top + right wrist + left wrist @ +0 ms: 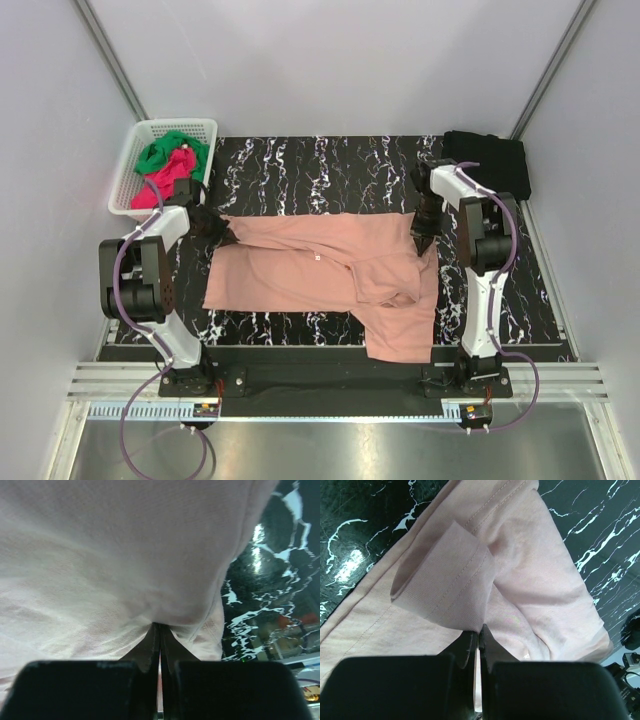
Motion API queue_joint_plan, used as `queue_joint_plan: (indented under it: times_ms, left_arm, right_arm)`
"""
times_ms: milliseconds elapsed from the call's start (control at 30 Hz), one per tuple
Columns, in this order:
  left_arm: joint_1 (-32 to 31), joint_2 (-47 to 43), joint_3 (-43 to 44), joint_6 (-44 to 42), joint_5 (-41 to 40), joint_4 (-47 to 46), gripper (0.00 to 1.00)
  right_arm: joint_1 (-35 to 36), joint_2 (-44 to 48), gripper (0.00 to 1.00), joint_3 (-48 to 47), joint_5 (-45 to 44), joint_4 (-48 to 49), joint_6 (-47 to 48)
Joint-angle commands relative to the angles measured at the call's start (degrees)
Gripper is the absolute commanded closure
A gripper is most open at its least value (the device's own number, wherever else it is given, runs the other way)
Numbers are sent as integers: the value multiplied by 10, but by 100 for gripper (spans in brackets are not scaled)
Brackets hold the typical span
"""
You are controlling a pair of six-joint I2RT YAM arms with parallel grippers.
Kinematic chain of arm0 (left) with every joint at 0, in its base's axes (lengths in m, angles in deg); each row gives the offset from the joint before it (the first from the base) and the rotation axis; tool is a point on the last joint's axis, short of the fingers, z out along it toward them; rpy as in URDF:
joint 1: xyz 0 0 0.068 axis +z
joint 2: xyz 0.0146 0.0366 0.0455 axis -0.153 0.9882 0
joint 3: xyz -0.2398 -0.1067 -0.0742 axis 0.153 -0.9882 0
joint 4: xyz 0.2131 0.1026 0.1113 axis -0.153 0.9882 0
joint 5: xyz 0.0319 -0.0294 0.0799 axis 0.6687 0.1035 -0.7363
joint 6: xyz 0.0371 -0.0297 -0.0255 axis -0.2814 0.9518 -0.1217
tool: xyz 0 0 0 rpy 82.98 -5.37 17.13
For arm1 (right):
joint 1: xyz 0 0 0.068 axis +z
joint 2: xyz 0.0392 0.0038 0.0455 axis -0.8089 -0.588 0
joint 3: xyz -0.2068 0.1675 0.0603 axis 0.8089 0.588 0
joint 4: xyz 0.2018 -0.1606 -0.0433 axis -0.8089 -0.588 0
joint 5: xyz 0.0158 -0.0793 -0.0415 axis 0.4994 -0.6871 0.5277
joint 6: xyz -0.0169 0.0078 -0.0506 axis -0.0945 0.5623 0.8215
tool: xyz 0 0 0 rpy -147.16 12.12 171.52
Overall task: Fold and stack the t-shirts
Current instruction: Fold the tshirt
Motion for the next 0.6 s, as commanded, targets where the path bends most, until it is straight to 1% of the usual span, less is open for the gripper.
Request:
queue_joint_plan:
  times_ms: [0,133,233,333,467,567]
  left_arm:
    - [-3,35,11,-22,54,-25,100]
    - [-4,37,16,-27,60,-25,100]
    - [-4,38,16,-28,61,-25,100]
    - [-4,38,13,-28,63,-23,100]
    - [-4,39,12,-33,61,-11,100]
    - [-3,39,10,-38,59,-4,100]
  right_arm:
    - [5,-27,100,-27,-78,-16,-17]
    - [5,-41,100,-41,-124,-50,-46]
    - [4,-39,100,-41,-136,-65,-58]
    - [5,-37,100,-39,-134,-77,-67]
    - [2,-37,100,-34,-111,-72,-62]
    - [1,-41,100,-35,-112,-66,-58]
